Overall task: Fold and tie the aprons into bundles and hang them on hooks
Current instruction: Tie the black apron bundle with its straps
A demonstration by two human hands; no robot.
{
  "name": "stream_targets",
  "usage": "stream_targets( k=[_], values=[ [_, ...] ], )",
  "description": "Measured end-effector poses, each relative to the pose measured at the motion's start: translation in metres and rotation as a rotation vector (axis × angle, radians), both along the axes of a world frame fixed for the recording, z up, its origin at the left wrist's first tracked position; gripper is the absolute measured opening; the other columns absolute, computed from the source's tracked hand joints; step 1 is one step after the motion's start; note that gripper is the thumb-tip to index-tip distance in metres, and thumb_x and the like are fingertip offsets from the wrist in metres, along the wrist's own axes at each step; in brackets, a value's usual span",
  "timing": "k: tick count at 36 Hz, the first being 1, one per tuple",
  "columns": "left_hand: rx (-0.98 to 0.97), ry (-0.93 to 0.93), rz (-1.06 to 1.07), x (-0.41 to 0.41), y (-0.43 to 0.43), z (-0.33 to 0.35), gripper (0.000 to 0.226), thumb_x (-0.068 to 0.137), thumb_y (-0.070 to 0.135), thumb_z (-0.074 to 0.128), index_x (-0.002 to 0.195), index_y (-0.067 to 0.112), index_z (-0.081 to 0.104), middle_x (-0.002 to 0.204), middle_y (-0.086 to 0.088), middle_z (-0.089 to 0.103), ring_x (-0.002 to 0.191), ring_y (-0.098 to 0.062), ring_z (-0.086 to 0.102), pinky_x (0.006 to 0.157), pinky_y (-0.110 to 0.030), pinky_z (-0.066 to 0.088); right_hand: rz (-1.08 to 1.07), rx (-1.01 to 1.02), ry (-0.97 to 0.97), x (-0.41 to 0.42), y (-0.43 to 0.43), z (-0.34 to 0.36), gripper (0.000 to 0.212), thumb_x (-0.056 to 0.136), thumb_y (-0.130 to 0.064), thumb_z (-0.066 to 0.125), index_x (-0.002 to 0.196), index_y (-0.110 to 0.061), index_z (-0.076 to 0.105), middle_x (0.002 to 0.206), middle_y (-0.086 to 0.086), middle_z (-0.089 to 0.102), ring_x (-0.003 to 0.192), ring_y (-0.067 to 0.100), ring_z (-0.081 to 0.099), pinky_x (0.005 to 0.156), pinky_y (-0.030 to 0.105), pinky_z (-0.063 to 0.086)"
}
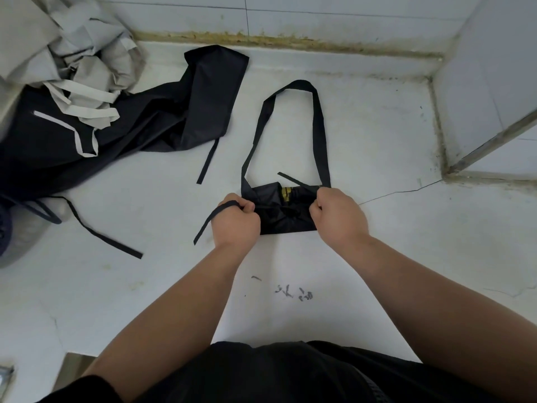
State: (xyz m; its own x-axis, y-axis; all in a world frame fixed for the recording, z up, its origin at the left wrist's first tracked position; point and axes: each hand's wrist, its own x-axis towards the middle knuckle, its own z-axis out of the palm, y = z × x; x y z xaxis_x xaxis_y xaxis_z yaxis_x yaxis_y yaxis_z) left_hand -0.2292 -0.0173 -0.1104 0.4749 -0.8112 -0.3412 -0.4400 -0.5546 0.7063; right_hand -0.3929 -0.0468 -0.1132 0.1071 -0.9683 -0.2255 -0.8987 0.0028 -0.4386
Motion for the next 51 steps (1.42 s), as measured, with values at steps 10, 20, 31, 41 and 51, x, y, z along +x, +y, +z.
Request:
stream_targets(
  k=[10,20,31,41,51],
  values=[
    [-0.011,-0.058,-0.006,0.005,0.0,-0.005,0.023,0.085,-0.005,0.043,0.074,0.014,0.051,0.096,-0.005,0.057,0.071,-0.016,0.05,0.052,-0.017,0.036,-0.104,0.005,-0.039,-0.007,-0.005,-0.006,0.044,0.101,-0.027,0.041,0.063,-0.017,0.021,0.064,-0.002,0.031,0.064,0.021,0.034,0.059,0.029,0.021],
    [-0.022,0.35,0.159,0.01,-0.005,-0.002,0.016,0.092,0.017,0.057,0.077,0.019,0.054,0.067,0.004,0.05,0.06,-0.011,0.045,0.045,-0.011,0.037,-0.434,0.015,-0.473,-0.015,-0.008,-0.004,0.04,0.092,-0.029,0.06,0.065,-0.018,0.032,0.069,-0.001,0.043,0.062,0.017,0.036,0.054,0.027,0.03],
    [-0.025,0.985,0.402,0.032,-0.008,0.014,0.007,0.092,0.002,0.058,0.096,-0.001,0.064,0.094,-0.01,0.068,0.082,-0.015,0.066,0.058,-0.018,0.054,-0.668,0.348,-1.271,-0.018,-0.014,0.017,0.021,0.094,0.007,0.046,0.09,-0.005,0.063,0.088,0.009,0.067,0.08,0.02,0.068,0.076,0.029,0.057],
    [0.006,1.222,0.638,0.033,-0.015,0.038,0.007,0.088,-0.002,0.06,0.094,0.0,0.063,0.086,-0.009,0.063,0.072,-0.015,0.064,0.061,-0.018,0.057,-0.159,0.102,-0.746,-0.011,0.001,0.034,0.027,0.082,0.0,0.047,0.087,-0.015,0.07,0.073,0.005,0.06,0.062,0.008,0.051,0.064,0.02,0.047],
    [-0.076,1.094,0.52,0.02,-0.012,0.051,0.009,0.087,-0.001,0.061,0.083,0.004,0.068,0.095,-0.006,0.069,0.072,-0.012,0.061,0.06,-0.014,0.052,-0.282,-0.084,-0.599,-0.009,-0.003,0.025,0.034,0.085,-0.038,0.066,0.092,-0.005,0.062,0.08,0.006,0.063,0.07,0.017,0.056,0.066,0.02,0.047]
  ],
)
